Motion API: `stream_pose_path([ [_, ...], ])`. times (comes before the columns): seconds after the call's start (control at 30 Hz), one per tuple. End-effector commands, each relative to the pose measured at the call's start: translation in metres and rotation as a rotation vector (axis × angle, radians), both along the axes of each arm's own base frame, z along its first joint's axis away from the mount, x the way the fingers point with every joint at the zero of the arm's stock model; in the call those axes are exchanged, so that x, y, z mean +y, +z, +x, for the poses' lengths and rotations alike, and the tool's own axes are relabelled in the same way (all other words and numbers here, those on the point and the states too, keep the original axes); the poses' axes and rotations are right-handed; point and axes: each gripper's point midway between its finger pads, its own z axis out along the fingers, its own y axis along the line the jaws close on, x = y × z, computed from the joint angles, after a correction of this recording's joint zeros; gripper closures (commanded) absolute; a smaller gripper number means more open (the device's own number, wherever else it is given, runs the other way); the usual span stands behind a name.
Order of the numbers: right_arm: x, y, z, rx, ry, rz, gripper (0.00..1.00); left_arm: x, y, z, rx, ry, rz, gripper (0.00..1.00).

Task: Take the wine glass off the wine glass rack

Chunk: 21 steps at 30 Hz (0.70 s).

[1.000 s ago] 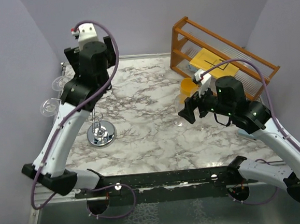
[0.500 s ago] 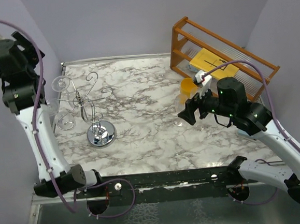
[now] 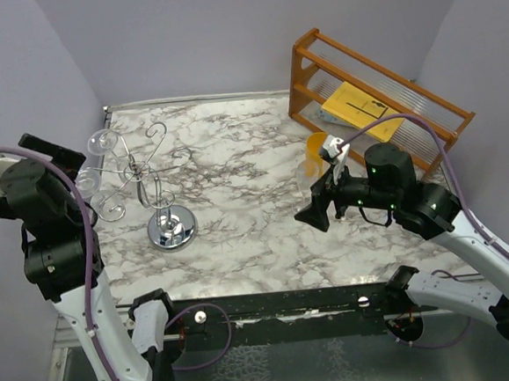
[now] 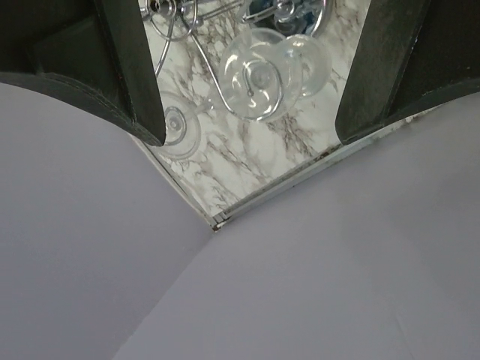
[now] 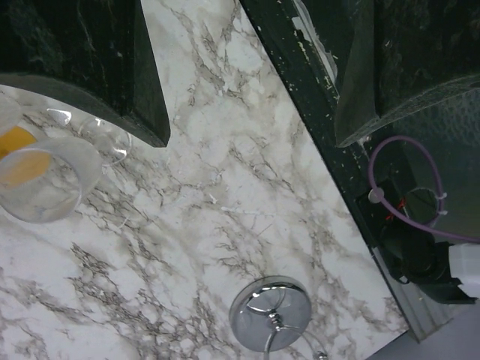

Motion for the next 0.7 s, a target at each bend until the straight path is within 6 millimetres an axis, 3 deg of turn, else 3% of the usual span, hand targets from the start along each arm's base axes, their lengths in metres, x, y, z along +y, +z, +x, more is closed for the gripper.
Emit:
stream_pose_path([
  [0.0,0.005,0.016,-0.013,-0.079,0.019,0.023,0.09,-0.008,-0.025,-0.034,-0.023,0.078,-0.094,0.01],
  [0.13,0.004,0.017,-0.023,-0.106,0.027,0.030,0.03,-0.022,-0.042,-0.040,-0.043,0.046,-0.166,0.07],
  [0.33,0.004,0.021,-0.031,-0.115,0.046,0.052,0.00,-0.027,-0.065,-0.033,0.009,0.067,-0.283,0.06],
  [0.67,-0.005,0.027,-0.029,-0.149,0.008,0.058,0.00,-0.029,-0.072,-0.020,-0.040,0.120,-0.406,0.10],
])
